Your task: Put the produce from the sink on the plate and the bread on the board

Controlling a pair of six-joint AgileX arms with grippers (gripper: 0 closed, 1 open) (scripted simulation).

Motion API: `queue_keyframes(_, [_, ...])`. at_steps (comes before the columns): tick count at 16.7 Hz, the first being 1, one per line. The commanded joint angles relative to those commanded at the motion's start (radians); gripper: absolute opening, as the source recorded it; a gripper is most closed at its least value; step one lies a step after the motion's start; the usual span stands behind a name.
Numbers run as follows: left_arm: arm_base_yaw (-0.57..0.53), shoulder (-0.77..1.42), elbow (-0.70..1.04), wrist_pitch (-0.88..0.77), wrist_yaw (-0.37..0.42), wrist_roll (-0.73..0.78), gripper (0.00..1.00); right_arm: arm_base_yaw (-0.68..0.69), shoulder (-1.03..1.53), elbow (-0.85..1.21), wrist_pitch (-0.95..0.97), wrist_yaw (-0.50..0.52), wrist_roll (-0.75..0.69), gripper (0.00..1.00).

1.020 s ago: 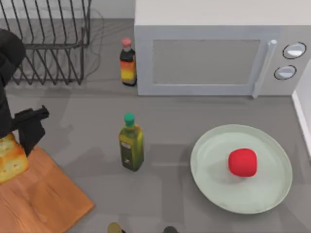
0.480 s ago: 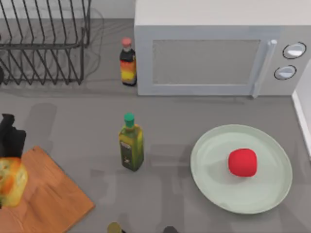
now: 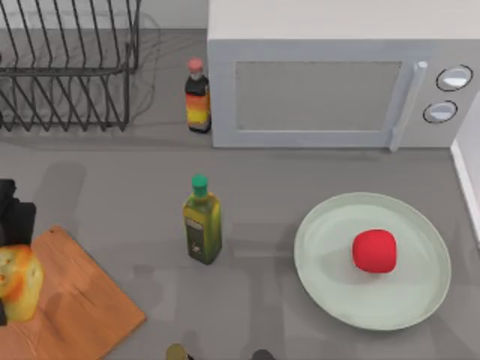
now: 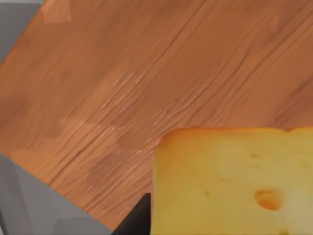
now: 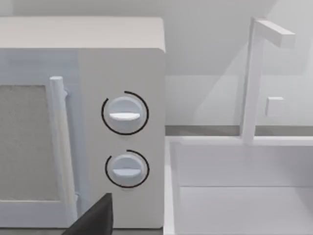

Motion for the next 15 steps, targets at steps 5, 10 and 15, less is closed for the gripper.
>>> queue_keyframes(5, [-0.001,0.005,-0.019,0.038,0.001,-0.002,0.00,0.000,0.000,0.000,0.000,0.000,0.000,1.00])
queue_keyframes(10, [-0.004,0.021,-0.068,0.123,0.002,-0.008,0.00,0.000,0.000,0.000,0.000,0.000,0.000,1.00])
queue_keyframes(15, [-0.006,0.051,-0.122,0.194,0.003,-0.012,0.00,0.000,0.000,0.000,0.000,0.000,0.000,1.00])
